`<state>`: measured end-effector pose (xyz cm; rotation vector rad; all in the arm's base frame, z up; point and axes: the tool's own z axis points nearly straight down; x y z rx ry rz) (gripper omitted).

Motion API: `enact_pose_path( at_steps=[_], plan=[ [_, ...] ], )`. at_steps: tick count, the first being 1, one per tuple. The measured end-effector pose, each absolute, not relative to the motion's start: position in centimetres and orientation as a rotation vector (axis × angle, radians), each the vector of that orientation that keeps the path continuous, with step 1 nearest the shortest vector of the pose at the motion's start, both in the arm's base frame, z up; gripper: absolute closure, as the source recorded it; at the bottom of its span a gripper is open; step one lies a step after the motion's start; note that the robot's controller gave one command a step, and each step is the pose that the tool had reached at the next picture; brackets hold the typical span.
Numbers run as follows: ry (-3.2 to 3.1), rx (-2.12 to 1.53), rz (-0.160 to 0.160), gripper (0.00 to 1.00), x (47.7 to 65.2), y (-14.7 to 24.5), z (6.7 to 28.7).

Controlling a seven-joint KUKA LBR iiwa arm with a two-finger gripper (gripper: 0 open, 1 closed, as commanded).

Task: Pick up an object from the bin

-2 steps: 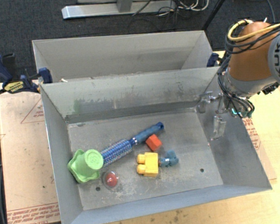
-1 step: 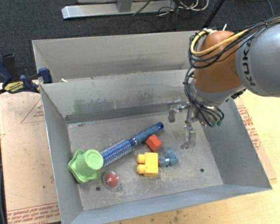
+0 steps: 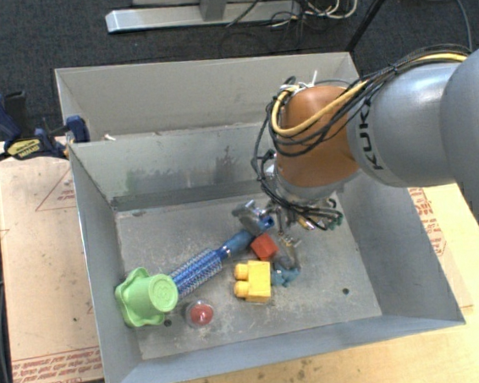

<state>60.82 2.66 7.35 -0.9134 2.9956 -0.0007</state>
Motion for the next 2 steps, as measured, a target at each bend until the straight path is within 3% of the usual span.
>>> enact_pose_path(
  at_steps=[1,2],
  plan=[
    [2.99,-0.909,-0.001,1.0,61.1,2.7,7.8],
    [2.993,-0.921,-0.002,1.0,58.8,2.4,22.1]
  ],
)
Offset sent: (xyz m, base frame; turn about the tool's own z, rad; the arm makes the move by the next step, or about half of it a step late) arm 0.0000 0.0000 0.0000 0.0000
